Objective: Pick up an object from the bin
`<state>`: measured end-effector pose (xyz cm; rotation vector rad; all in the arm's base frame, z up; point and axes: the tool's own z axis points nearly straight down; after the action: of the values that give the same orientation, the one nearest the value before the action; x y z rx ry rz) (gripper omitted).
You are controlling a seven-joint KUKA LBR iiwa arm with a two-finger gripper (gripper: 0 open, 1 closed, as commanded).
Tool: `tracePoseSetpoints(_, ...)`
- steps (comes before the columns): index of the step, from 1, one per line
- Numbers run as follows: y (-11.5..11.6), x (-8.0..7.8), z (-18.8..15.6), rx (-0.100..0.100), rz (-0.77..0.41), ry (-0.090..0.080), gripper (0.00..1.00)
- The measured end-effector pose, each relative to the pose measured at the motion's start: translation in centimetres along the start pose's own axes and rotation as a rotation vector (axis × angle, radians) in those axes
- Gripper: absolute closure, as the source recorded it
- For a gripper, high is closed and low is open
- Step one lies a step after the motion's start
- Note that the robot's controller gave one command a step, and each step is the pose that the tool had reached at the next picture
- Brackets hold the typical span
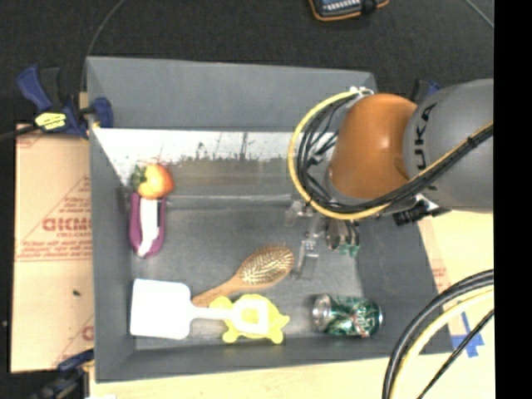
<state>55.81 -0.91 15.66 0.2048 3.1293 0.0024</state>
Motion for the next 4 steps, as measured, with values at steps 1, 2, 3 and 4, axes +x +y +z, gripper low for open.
tracePoseSetpoints(1,0.2,0.9,2.1,0.003,-0.093,-0.006,0.00)
tracePoseSetpoints(2,1.1,-0.6,5.5,0.000,0.114,-0.005,0.00)
tracePoseSetpoints(3,1.1,-1.6,7.6,0.003,-0.408,-0.014,1.00)
tracePoseSetpoints(4,1.1,-1.6,7.6,0.003,-0.407,-0.014,1.00)
